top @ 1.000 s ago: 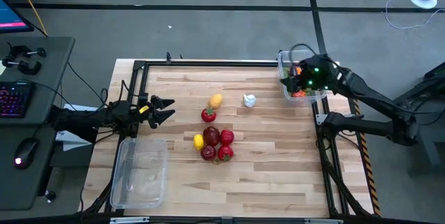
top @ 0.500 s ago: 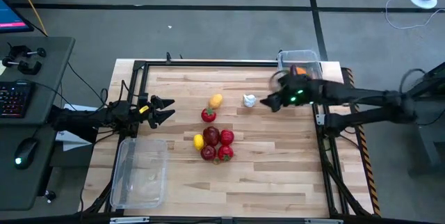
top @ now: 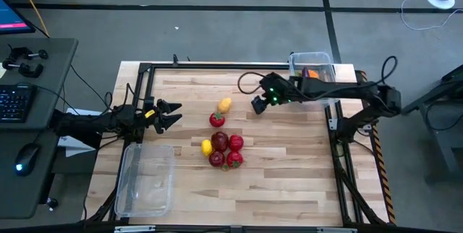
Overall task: Sort produce into baskets
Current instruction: Put the white garlic into the top transparent bin
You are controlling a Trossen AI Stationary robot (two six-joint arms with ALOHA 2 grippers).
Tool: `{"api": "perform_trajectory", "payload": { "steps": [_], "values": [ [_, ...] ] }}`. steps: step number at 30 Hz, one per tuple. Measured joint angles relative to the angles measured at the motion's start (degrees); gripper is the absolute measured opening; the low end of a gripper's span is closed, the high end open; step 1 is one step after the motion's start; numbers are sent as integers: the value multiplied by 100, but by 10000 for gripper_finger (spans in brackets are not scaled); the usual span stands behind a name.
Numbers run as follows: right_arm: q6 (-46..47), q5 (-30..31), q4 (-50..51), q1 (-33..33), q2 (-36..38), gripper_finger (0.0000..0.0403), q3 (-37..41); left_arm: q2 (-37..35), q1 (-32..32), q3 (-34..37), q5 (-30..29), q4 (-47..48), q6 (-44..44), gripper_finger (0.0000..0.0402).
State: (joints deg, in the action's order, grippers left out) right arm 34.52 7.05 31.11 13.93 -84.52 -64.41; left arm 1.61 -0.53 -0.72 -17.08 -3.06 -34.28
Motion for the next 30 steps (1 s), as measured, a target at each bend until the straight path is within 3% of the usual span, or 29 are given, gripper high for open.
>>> {"api": "perform_trajectory", "payload": {
  "steps": [12, 19, 24, 27, 30],
  "values": [
    [-480, 42, -819, 279, -299, 289, -262, 0, 1, 0, 0, 3, 0, 378],
    [-749, -216, -639, 335, -351, 292, -266, 0, 1, 1, 0, 1, 0, 378],
    [-633, -518, -77, 516, -660, 338, -395, 0, 1, -1, -1, 7, 0, 378],
    [-797, -399, 383, 624, -1054, 381, -711, 7, 1, 1, 5, 11, 0, 378],
    [-897, -304, 738, 752, -1375, 394, -1119, 11, 0, 0, 9, 3, 0, 378]
  ]
}}
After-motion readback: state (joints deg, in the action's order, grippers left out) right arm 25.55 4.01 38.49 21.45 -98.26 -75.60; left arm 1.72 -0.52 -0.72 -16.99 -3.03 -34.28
